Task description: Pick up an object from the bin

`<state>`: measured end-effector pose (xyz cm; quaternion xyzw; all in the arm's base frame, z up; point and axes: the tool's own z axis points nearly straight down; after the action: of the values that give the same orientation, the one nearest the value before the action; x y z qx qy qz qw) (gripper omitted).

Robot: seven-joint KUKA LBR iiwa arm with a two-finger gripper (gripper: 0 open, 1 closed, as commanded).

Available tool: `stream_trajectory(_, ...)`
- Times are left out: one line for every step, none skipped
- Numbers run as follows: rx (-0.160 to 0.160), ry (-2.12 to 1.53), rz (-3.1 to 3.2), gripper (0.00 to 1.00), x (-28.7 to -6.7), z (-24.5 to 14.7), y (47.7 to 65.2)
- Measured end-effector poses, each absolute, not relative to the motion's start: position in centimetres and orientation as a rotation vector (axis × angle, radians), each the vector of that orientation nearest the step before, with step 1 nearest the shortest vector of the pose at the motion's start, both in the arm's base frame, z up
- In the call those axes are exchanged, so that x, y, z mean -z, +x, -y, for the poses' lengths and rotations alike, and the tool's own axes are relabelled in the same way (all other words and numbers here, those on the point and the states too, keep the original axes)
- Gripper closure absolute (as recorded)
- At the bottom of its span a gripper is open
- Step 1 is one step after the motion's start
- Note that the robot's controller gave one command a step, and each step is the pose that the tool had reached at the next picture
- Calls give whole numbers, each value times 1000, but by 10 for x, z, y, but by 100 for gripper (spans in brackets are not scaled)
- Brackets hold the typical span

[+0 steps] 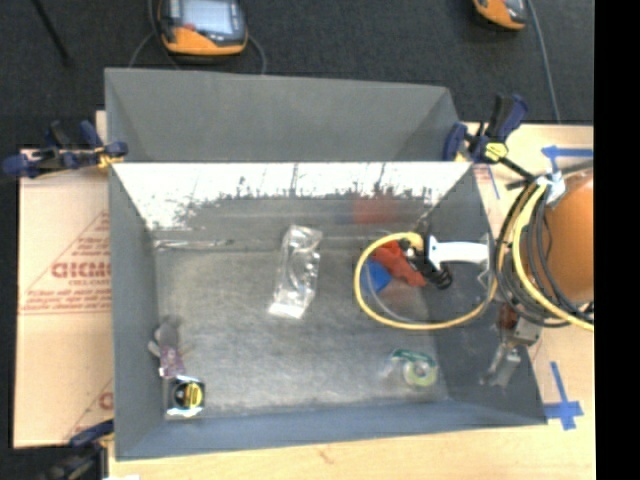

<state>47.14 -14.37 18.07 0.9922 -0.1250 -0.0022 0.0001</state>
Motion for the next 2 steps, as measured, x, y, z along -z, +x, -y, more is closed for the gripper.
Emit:
stream_trajectory(9,3143,106,0,-84,74,536)
stream_trajectory(12,3138,5,0,-82,54,537)
